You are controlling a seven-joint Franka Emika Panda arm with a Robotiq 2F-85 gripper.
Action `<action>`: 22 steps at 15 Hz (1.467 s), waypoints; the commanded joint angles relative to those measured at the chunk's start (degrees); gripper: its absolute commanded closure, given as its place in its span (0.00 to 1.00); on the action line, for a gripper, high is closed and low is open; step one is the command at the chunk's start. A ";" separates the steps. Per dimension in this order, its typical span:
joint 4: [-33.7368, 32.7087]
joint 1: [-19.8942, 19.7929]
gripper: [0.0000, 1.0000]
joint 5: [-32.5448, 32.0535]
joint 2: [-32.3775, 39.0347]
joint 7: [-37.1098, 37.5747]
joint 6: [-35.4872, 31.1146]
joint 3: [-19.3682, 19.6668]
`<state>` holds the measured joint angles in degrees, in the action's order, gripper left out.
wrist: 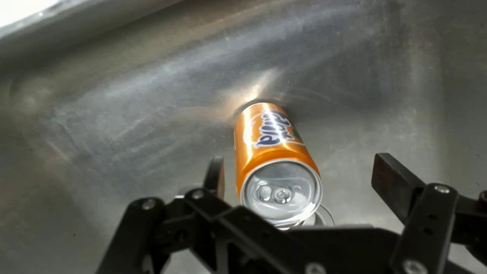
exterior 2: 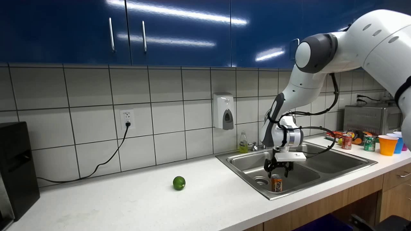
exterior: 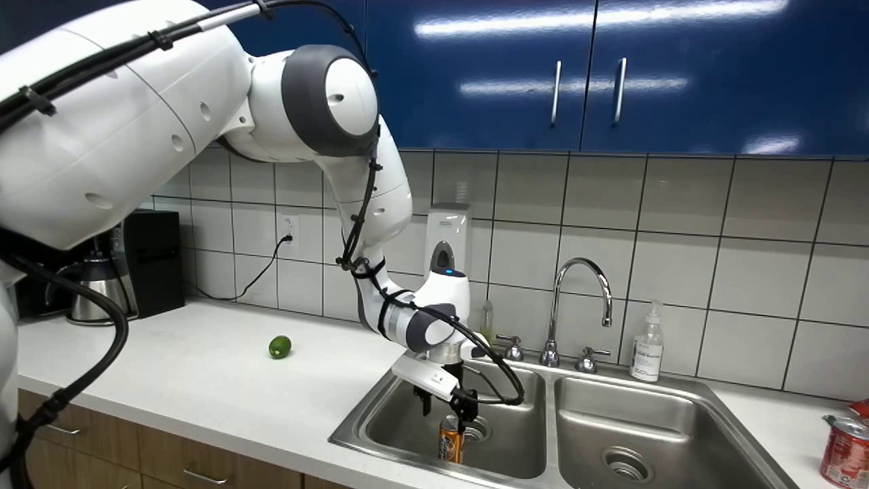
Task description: Remove the orange can from the sink.
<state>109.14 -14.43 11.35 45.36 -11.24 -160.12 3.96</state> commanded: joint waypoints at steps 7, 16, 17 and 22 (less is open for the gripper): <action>-4.62 -2.00 0.00 -2.22 4.38 1.29 -1.45 -0.88; -7.12 -1.86 0.00 -2.42 7.06 1.68 -1.67 -0.76; -7.35 -1.86 0.00 -2.40 7.30 1.71 -1.69 -0.80; -8.15 -1.80 0.49 -2.51 7.95 1.54 -2.09 -1.09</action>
<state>102.42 -15.31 10.78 52.47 -11.14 -161.54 3.87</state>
